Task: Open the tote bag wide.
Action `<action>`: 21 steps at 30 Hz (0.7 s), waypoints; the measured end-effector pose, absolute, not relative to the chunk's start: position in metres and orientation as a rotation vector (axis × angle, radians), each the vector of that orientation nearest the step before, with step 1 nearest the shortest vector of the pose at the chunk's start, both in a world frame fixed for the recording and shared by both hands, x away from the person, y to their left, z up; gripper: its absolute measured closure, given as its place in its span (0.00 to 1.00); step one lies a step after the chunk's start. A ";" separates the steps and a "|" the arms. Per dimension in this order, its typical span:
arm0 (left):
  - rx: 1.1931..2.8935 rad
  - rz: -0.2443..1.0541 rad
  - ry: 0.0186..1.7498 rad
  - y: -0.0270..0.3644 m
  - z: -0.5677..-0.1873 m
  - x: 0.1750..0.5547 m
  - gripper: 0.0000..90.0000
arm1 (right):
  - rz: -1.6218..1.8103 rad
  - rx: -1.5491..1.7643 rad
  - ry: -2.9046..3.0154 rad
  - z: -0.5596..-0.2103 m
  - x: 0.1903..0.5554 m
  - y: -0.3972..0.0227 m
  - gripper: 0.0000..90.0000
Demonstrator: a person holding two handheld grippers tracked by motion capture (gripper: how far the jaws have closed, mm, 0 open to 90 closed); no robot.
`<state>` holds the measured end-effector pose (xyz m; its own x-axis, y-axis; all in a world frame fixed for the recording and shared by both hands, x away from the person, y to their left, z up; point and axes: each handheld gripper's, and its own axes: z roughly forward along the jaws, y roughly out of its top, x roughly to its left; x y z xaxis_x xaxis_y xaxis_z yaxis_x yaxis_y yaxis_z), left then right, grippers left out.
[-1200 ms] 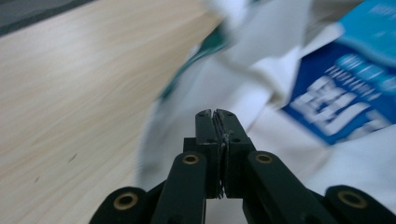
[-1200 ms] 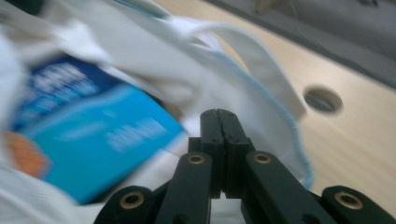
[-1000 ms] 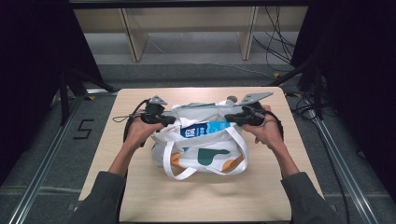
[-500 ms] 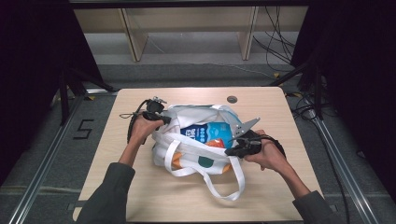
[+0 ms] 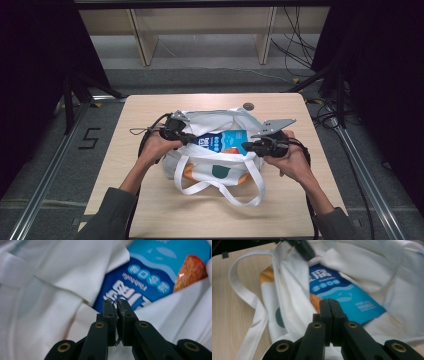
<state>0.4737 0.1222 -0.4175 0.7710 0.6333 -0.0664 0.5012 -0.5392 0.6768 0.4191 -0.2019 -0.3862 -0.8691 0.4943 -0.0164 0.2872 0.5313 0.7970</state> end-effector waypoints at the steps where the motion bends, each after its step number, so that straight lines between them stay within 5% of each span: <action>1: 2.273 0.229 0.828 0.123 -0.420 0.473 0.95 | 1.257 0.679 2.521 -0.386 0.419 -0.204 1.00; 14: 2.384 0.110 0.733 0.139 -0.423 0.443 0.99 | 1.192 0.811 2.457 -0.396 0.435 -0.220 1.00; 21: 2.194 0.208 0.787 0.146 -0.411 0.440 0.87 | 1.277 0.825 2.399 -0.381 0.428 -0.222 1.00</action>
<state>0.4401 0.1464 -0.4110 0.7947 0.5987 -0.1003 0.4711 -0.5040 0.7239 0.4282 -0.2217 -0.3812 -0.7901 0.6129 0.0043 0.3461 0.4403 0.8285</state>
